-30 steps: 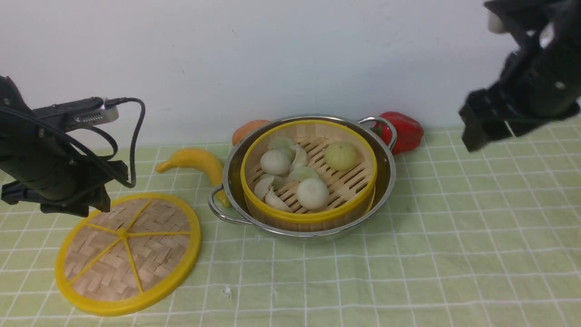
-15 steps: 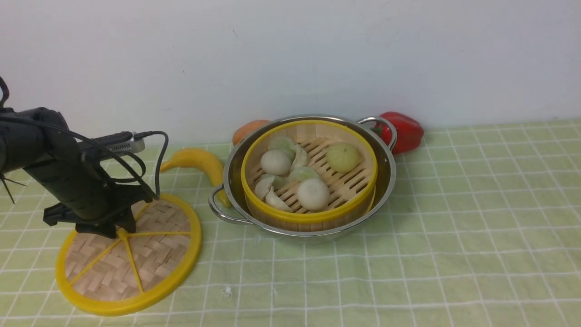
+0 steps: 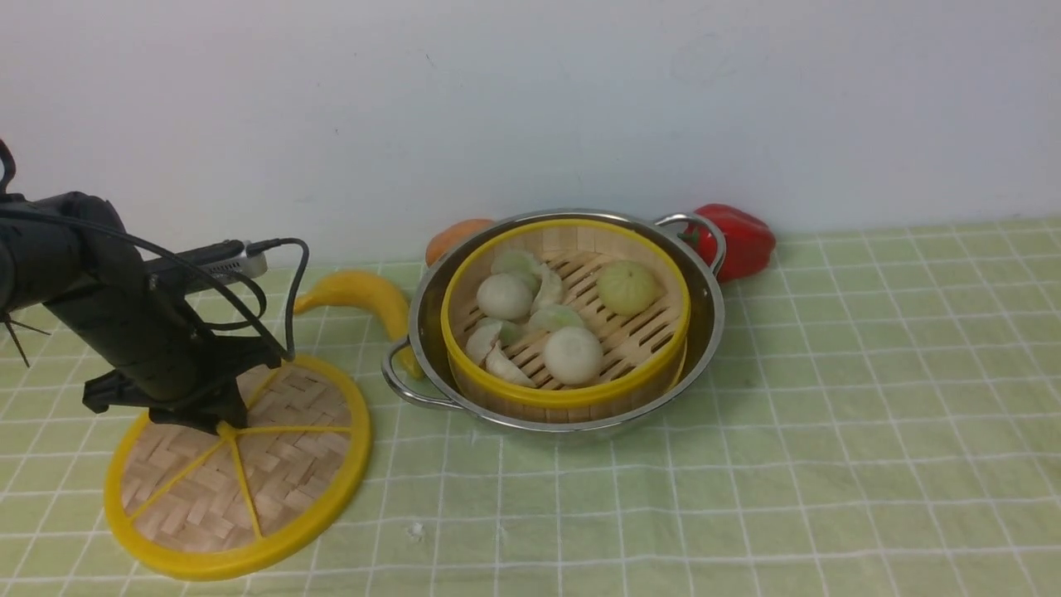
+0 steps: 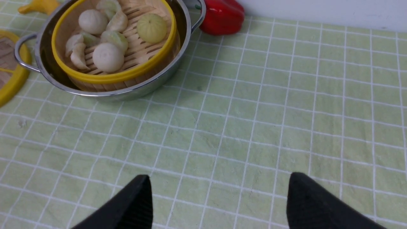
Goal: Place the steamer in the pot on the green tablecloth, and put the lid on the steamer.
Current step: 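Grasp the bamboo steamer lid lying on the table by its centre knob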
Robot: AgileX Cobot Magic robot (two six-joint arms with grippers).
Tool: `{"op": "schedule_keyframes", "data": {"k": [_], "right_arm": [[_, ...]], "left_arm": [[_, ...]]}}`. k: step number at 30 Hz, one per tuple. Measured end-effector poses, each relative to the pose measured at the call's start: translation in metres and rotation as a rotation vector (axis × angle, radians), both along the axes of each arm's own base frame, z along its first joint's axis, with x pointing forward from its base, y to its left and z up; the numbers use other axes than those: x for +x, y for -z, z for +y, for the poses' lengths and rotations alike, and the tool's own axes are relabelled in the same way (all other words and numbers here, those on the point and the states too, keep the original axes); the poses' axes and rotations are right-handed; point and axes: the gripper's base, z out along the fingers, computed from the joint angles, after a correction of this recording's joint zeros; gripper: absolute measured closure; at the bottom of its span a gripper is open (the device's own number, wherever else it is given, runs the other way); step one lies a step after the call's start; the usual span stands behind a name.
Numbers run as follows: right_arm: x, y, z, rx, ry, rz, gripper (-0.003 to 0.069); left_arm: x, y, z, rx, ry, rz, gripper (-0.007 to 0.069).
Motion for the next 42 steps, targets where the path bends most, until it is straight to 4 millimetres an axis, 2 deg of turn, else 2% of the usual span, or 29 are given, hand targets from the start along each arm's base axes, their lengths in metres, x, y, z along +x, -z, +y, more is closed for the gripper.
{"op": "schedule_keyframes", "data": {"k": [8,15,21,27,33,35,37,42], "right_arm": [[0.000,0.000,0.000,0.000,0.000,0.000,0.0116],[0.000,0.000,0.000,0.000,0.000,0.000,0.0116],[0.000,0.000,0.000,0.000,0.000,0.000,0.0116],[0.000,0.000,0.000,0.001,0.001,0.000,0.0116],[0.000,0.000,0.000,0.001,0.001,0.000,0.0116],[0.000,0.000,0.000,-0.004,0.003,-0.001,0.0116],[0.000,0.000,0.000,-0.004,0.003,-0.001,0.0116],[0.000,0.000,0.000,0.004,0.009,0.001,0.0116]], "left_arm": [[0.000,-0.001,0.000,-0.003,0.001,0.003,0.0504],[0.002,-0.011,0.001,0.008,0.034,0.079,0.0509],[0.012,-0.040,0.006,0.051,0.066,0.104,0.0509],[0.015,-0.058,0.010,0.086,0.067,0.097,0.0509],[0.013,-0.098,0.007,0.108,0.061,0.010,0.0509],[0.015,-0.115,-0.002,0.128,0.085,-0.037,0.0509],[0.019,-0.129,-0.021,0.139,0.132,-0.086,0.0509],[0.025,-0.156,-0.102,0.157,0.321,-0.200,0.0509]]}}
